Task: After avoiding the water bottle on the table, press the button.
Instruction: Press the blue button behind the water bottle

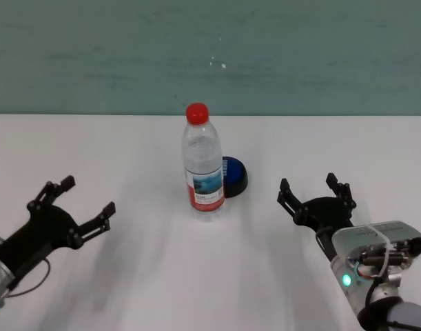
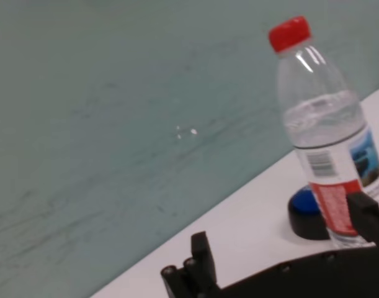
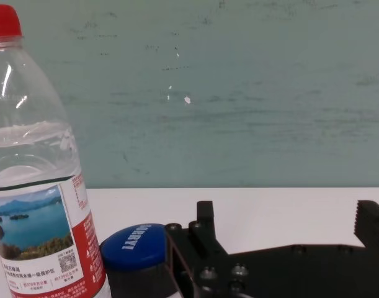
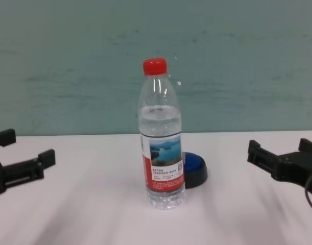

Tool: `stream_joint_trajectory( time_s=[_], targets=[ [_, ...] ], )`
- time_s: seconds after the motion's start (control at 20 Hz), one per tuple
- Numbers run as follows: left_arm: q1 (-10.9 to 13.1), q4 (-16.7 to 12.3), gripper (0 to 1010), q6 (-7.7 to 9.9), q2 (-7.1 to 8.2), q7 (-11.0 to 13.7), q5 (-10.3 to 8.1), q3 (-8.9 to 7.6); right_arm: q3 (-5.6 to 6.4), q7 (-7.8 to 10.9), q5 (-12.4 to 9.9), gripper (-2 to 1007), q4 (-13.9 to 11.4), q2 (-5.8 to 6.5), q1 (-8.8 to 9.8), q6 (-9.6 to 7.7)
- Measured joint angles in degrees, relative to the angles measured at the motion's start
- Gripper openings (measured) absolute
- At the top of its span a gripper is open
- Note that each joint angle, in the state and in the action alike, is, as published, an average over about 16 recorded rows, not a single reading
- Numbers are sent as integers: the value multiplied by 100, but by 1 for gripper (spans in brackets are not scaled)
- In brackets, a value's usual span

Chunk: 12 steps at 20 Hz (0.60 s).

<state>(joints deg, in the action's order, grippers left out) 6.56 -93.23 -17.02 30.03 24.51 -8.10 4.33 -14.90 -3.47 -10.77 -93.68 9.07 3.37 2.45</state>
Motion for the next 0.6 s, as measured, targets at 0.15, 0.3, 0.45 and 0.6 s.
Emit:
stream_joint_trajectory(
  time_s=[0.15,0.3,0.45,0.6],
  targets=[
    [-269,252,1000,-70,19,104,-54,42,0,0,0,1003,0,0,0,0],
    [-610,588,1000,-148,5,201,-85,132,0,0,0,1003,0,0,0,0],
    [-980,965,1000,-233,-36,281,-90,247,0,0,0,1003,0,0,0,0],
    [-1384,1389,1000,-331,-106,355,-70,393,0,0,0,1003,0,0,0,0]
  ],
)
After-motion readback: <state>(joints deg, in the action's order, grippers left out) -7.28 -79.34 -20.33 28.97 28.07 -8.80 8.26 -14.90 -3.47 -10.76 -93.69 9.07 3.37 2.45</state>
